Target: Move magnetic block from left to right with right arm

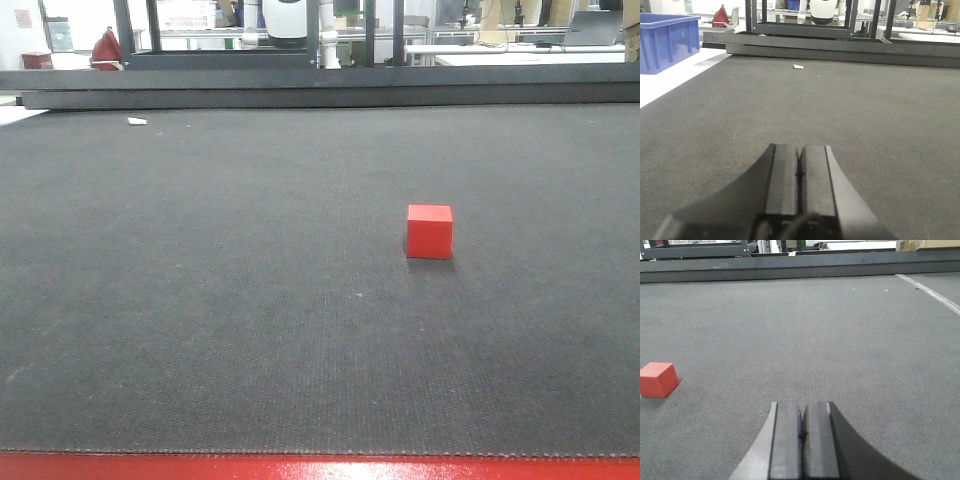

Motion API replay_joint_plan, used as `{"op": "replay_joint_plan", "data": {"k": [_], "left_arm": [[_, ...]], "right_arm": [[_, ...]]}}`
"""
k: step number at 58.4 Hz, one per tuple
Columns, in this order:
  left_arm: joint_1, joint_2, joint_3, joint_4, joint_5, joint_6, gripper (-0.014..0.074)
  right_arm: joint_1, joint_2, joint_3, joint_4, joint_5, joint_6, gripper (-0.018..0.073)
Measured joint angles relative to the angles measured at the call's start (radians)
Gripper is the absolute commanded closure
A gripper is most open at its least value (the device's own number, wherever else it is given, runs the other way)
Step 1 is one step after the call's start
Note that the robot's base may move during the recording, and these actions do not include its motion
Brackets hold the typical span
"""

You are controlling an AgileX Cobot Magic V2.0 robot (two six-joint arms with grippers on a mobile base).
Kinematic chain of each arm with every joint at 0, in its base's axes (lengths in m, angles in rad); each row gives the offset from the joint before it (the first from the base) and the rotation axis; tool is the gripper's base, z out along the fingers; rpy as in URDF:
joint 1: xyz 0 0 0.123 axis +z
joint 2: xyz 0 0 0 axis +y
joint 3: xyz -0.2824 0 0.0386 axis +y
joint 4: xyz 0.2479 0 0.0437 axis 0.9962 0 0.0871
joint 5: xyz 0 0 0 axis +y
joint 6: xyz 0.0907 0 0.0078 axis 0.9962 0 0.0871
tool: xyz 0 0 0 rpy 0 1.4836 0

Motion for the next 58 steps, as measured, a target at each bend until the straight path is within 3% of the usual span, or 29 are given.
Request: {"op": "replay_joint_plan", "data": {"k": [58], "left_arm": [[0.000, 0.000, 0.000, 0.000, 0.000, 0.000, 0.0722]], "right_arm": [[0.000, 0.000, -0.028, 0.000, 0.000, 0.000, 0.0503]]}}
